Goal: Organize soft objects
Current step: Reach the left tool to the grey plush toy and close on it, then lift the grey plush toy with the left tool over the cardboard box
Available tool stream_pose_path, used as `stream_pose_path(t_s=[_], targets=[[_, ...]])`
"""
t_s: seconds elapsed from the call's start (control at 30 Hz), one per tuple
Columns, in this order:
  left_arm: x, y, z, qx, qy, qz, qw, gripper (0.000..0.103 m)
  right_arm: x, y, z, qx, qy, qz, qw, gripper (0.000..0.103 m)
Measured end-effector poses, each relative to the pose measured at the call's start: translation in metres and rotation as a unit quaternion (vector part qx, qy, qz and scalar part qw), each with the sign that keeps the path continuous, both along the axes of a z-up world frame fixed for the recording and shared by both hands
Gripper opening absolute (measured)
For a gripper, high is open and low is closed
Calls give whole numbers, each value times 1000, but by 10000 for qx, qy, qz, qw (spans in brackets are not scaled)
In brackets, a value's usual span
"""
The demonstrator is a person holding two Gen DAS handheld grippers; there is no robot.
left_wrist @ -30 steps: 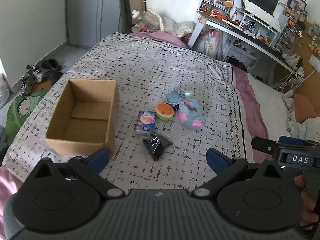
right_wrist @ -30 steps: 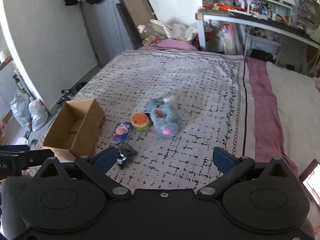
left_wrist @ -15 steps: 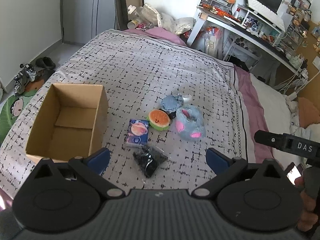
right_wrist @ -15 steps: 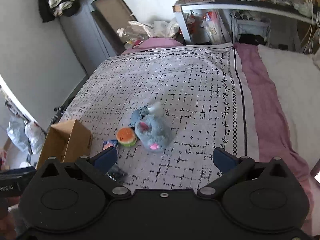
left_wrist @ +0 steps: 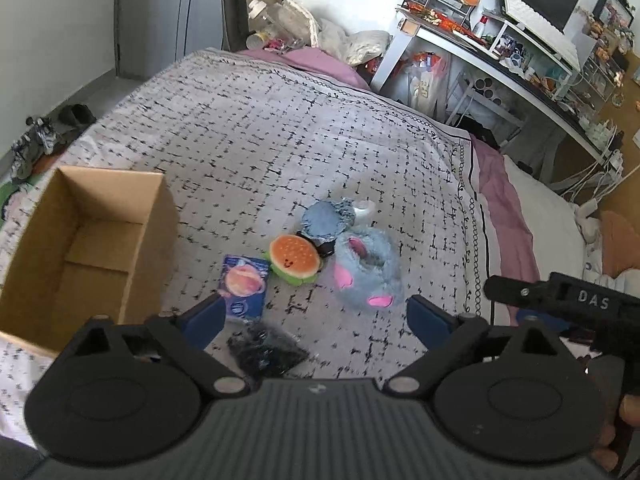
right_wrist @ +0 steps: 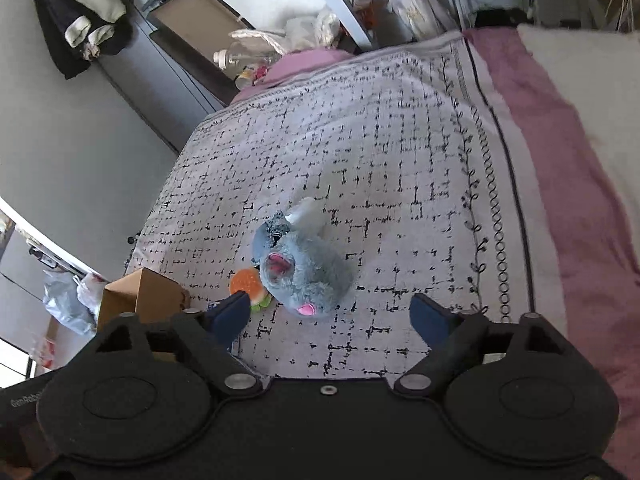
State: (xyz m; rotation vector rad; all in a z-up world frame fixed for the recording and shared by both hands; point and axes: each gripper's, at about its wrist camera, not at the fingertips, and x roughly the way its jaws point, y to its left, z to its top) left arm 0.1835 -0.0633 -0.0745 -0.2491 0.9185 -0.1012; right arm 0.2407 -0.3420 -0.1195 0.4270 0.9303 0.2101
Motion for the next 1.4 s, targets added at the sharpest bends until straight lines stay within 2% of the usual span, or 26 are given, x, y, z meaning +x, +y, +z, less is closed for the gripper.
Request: stream_pose_path(t_s=[0.2, 0.27, 0.37, 0.47, 0.57, 0.83, 0.9, 0.97, 1.03, 1.13, 1.27, 1.4], targets=[[26, -10, -19, -154, 155, 33, 9998, 82, 27, 3, -9, 122, 189, 53, 9997, 82], [35, -12, -25, -183, 186, 48, 9996, 75, 38, 5, -13, 204, 225, 59, 9995, 78], [50, -14, -35, -298, 264, 94, 9992, 68, 49, 3, -23, 550, 87, 54, 9984, 77], [64, -17, -45, -390, 297, 111, 9987, 62, 60, -2, -43, 1024, 234, -34, 9945, 69], [77, -19, -58, -503, 417, 167, 9977, 54, 71, 0, -54, 1012, 331, -35, 9943, 67], [101, -24, -86, -852, 658, 215, 9940, 52, 92, 7, -83, 1237, 715, 137, 9896, 65], [105, -27, -90, -883, 674, 164, 9937, 52, 96, 7, -91, 1375, 847, 146, 9868, 60], [109, -28, -95, -884, 727, 177, 9933, 46, 100, 4, -99, 1578, 1003, 80, 9823, 51], [112, -27, -102, -1060, 858, 271, 9903, 42, 102, 4, -104, 1606, 1120, 35, 9806, 49], [114, -33, -109, -1137, 977, 244, 9884, 30, 102, 7, -110, 1580, 1217, 88, 9799, 43], [113, -36, -109, -1193, 879, 321, 9884, 20, 99, 6, -107, 1561, 1078, 85, 9818, 29], [108, -36, -96, -1186, 699, 339, 9899, 18, 94, 5, -96, 1568, 929, 97, 9832, 24]])
